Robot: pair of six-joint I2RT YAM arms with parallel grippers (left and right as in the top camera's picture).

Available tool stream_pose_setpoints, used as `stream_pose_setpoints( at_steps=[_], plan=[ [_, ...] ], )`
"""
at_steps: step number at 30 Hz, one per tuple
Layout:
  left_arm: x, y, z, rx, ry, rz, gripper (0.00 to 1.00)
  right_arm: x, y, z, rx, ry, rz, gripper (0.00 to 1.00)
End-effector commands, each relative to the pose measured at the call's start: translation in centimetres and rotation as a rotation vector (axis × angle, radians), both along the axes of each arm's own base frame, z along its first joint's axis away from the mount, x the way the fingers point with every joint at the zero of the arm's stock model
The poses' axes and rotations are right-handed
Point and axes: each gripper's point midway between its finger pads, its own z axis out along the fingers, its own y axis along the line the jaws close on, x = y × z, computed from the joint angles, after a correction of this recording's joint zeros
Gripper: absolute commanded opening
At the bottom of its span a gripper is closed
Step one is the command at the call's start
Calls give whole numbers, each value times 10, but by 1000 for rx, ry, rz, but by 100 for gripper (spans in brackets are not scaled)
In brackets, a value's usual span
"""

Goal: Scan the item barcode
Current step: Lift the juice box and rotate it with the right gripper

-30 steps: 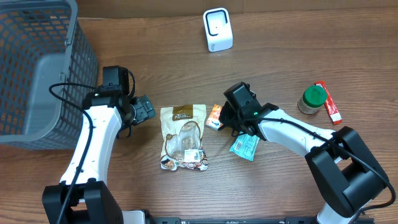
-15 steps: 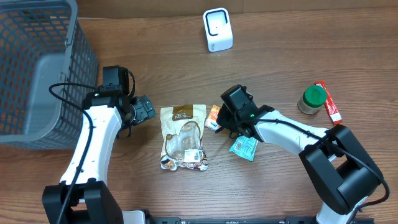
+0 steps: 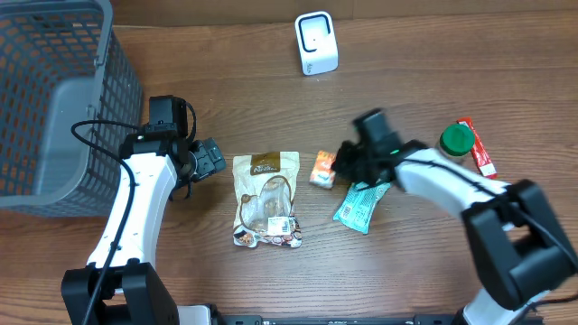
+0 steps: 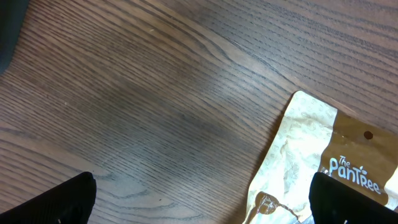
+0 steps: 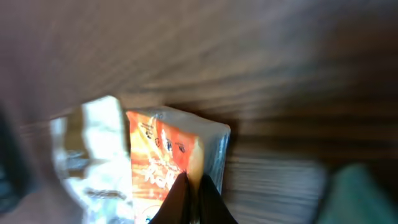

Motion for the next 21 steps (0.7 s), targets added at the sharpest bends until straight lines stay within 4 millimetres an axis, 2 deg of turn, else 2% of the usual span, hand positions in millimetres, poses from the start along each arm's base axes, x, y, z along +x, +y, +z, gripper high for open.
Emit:
stream_pose_setpoints(
  at_steps=[1,4,8,15,21],
  plan=[
    [4,3,5,14,-16,-7,100,-4,5,60,245,-104,200,4],
    [4,3,5,14,-15,-7,100,-13,-1,99,438,-229,389,4],
    [4,3,5,14,-15,-7,100,-37,-15,157,766,-402,610,4],
    [4,3,5,14,-15,-7,100,-39,-23,170,817,-424,619,4],
    [4,3,5,14,-15,-7,100,-59,-28,213,885,-513,691,4]
  ],
)
